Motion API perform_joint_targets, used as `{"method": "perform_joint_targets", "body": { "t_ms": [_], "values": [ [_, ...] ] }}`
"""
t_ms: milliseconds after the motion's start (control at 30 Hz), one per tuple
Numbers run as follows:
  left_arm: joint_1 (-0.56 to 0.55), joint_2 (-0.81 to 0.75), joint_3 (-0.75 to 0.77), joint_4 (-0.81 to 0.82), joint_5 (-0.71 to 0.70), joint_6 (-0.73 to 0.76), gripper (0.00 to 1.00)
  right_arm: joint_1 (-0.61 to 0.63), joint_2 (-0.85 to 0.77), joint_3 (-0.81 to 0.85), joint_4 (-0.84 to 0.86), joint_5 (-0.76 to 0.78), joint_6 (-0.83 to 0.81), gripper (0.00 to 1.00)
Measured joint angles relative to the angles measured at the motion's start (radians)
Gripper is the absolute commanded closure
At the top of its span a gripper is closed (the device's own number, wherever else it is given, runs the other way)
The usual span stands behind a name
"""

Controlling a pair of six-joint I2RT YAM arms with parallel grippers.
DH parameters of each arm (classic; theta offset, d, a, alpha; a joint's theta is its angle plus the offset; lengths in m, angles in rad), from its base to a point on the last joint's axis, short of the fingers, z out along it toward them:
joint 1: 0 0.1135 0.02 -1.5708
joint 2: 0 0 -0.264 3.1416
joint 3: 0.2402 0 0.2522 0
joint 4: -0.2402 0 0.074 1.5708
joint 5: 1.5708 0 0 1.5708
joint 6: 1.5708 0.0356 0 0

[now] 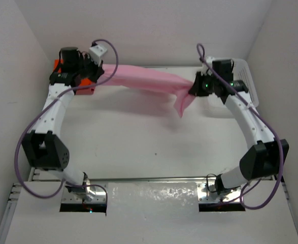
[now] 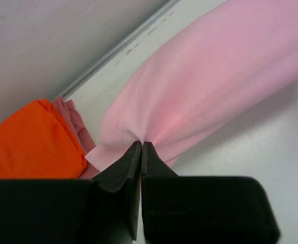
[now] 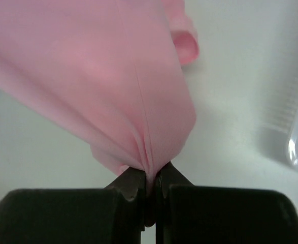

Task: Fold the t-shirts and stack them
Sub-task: Flatten out the tshirt

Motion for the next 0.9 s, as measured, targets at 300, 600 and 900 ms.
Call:
{"method": "perform_joint_targets", "body": {
  "t_ms": [300, 600, 900],
  "values": [
    [-0.019, -0.203, -0.555, -0.245, -0.008, 0.417, 0.61, 0.001, -0.14, -0.562, -0.154, -0.026, -0.135, 0.22],
    [-0.016, -0.169, -0.643, -0.507, -0.154, 0.565, 0.53, -0.007, -0.32, -0.57, -0.153, -0.026, -0.057, 0.86],
    [-0.023, -0.09, -0.385, -0.26, -0.036, 0.289, 0.53, -0.013, -0.165, -0.64, -0.042, -0.015, 0.034, 0.35]
  ]
}}
